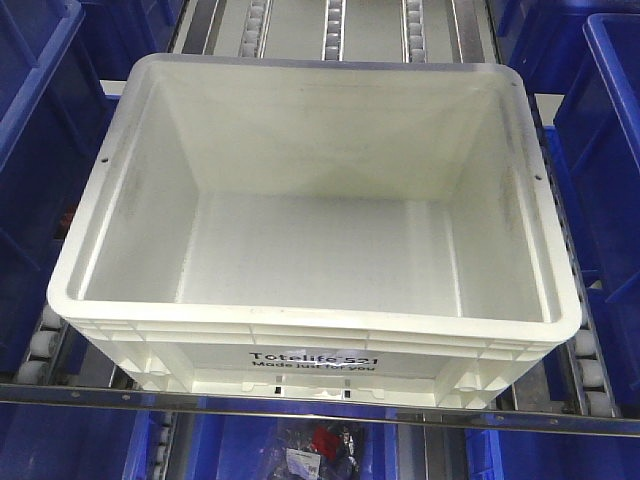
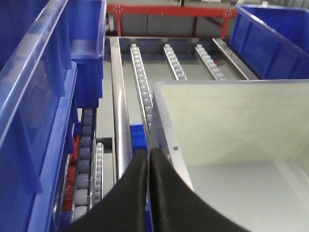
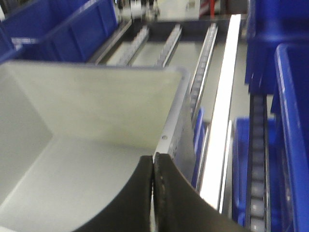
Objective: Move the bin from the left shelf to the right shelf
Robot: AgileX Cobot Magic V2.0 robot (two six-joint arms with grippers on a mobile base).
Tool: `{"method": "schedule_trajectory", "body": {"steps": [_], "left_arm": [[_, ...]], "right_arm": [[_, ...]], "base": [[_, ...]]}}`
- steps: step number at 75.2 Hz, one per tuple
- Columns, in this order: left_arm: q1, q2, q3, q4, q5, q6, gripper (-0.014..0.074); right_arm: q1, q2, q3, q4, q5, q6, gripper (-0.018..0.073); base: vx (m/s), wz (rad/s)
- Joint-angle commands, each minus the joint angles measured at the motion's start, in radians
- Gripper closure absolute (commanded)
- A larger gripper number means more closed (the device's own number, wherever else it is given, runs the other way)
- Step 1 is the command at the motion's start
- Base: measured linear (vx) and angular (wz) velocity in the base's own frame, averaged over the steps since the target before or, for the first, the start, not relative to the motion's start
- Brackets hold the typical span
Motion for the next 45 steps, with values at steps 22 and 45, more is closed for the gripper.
{"method": "schedule_trajectory", "body": {"steps": [22,45], "left_arm": [[0.002,0.251,-0.191,-0.074,-0.072,-0.008,0.0603],[0.002,0.321,-0.191,-0.168,-0.129,-0.008,0.0603]], "right_arm": [[-0.001,0.290,-0.174,0.052,-0.047,-0.001,0.0564],[-0.001,0.352,-0.174,0.109,-0.056,-0.010,0.0564]], "base": [[0.00,0.00],[0.00,0.00]]}}
